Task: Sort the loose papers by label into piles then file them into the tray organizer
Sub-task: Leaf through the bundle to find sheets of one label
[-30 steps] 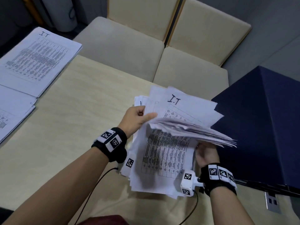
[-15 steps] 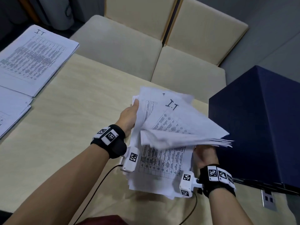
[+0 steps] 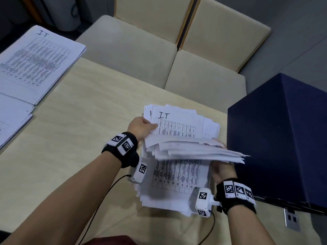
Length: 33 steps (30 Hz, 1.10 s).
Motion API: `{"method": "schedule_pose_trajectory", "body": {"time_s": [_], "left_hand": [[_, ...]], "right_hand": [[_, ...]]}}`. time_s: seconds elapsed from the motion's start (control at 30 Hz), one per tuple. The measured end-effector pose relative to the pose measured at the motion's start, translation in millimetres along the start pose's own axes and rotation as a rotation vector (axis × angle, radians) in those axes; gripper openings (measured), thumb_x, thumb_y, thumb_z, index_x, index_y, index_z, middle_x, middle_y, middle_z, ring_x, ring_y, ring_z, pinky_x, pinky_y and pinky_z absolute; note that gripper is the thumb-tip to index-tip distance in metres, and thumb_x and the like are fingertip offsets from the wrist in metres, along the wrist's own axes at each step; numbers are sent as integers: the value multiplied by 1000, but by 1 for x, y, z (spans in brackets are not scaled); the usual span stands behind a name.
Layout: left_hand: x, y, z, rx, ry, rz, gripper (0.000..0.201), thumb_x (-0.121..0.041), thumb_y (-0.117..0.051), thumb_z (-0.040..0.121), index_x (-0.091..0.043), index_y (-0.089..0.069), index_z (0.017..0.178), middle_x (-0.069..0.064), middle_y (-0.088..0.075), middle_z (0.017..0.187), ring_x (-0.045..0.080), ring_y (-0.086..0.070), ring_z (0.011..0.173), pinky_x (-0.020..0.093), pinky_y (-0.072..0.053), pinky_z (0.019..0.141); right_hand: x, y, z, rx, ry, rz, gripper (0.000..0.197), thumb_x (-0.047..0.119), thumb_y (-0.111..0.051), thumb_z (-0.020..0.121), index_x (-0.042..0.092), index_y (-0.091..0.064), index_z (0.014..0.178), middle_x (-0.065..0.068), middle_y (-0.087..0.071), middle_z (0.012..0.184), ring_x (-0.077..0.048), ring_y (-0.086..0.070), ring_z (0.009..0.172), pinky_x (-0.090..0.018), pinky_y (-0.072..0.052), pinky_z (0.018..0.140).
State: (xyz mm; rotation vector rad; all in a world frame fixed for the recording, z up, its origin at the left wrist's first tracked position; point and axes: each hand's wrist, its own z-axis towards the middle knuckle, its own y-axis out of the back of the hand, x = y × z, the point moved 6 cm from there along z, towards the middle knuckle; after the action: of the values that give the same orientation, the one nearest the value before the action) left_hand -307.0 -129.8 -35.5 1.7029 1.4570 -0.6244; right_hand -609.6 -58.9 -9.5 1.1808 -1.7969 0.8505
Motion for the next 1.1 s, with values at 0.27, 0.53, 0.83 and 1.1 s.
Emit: {"method": "schedule_pose_trajectory", "body": {"time_s": [0.27,0.53,0.83,1.1], "left_hand": [[-7,-15,1,17,-44,448,43,-23,-83,74,-16,-44,56,0,-46,58,19,-44,60,24,-35,57],[-29,-19,-15,16,-391,778,47,-37,-57,98,-12,-42,61,1,-42,62,28,-50,69,31,-31,58],[-30,-17,-35,267,-472,262,49,-28,-63,97,-18,-46,52,-4,-42,52,11,-39,51,26,-31,53],[-22,-38,-54,350,-91,-339,65,-53,-45,100,-4,-64,60,5,-73,70,12,-68,63,19,-52,68]], "right_hand": [[-4,-4,11,24,-24,-58,31,19,-51,101,27,-79,111,-10,-65,136,-24,-57,130,-42,-42,111],[-8,-8,11,19,-73,-31,33,36,-58,97,37,-68,128,-4,-56,144,-24,-57,129,-48,-39,112],[-3,-14,19,39,-60,72,29,22,-51,105,35,-71,121,-5,-64,137,-17,-61,124,-32,-51,92],[1,3,14,-52,17,44,24,-17,-49,81,6,-55,82,4,-64,59,-11,-62,57,-23,-51,58]]}}
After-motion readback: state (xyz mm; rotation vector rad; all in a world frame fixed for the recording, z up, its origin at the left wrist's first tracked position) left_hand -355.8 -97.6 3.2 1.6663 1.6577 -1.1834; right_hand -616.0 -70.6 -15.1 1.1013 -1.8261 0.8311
